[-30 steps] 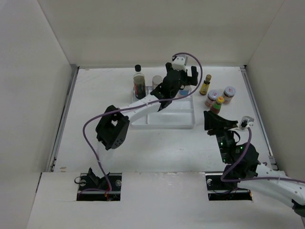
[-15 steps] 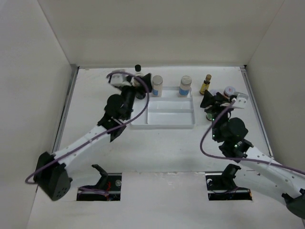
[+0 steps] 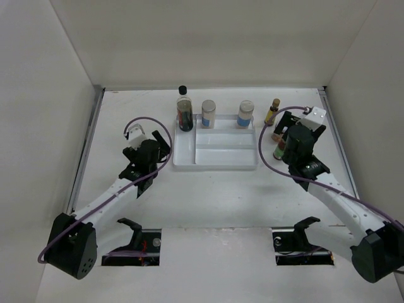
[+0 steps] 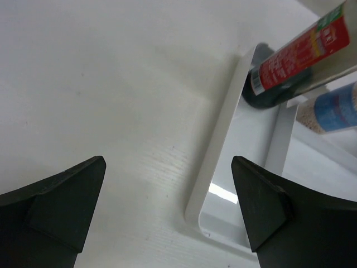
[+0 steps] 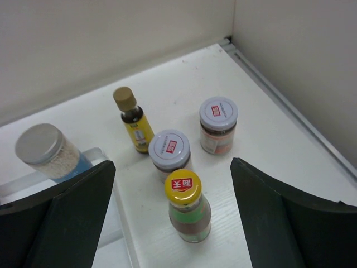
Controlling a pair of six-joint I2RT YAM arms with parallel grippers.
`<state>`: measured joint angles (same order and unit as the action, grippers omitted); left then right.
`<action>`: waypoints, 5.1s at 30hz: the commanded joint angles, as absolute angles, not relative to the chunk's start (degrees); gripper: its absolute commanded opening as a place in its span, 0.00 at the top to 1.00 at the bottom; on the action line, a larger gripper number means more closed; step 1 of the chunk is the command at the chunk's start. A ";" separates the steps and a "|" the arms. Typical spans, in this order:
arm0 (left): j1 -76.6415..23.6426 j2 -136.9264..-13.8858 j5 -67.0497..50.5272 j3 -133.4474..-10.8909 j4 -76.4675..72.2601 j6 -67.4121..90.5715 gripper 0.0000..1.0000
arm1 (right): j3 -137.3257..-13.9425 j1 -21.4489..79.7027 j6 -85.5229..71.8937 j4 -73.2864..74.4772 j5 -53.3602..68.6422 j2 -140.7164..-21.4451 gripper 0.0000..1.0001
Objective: Organize the condiment bottles
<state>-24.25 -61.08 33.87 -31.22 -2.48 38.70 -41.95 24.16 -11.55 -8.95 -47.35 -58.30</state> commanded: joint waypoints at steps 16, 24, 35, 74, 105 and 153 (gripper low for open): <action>-18.06 -63.36 31.64 -28.91 1.50 47.02 0.00 | -45.09 16.92 -20.21 -5.53 -36.74 -70.48 0.26; -18.94 -63.64 30.41 -27.43 -2.10 46.85 0.00 | -44.47 17.53 -17.15 -8.43 -41.21 -67.25 0.77; -17.36 -64.51 28.57 -27.16 -2.46 46.67 0.00 | -54.75 35.98 -12.74 -13.00 -39.04 -65.29 0.78; -14.28 -64.25 21.36 -23.82 -8.70 46.58 0.00 | -73.75 44.78 -10.73 -24.08 -26.98 -96.97 0.21; -13.93 -63.99 19.86 -23.12 -10.28 46.49 0.00 | -77.60 10.41 -11.78 -13.71 -21.44 -107.31 0.35; -12.87 -62.14 17.40 -20.65 -14.24 46.49 0.00 | -51.50 30.36 -18.72 -23.99 -27.25 -88.24 0.69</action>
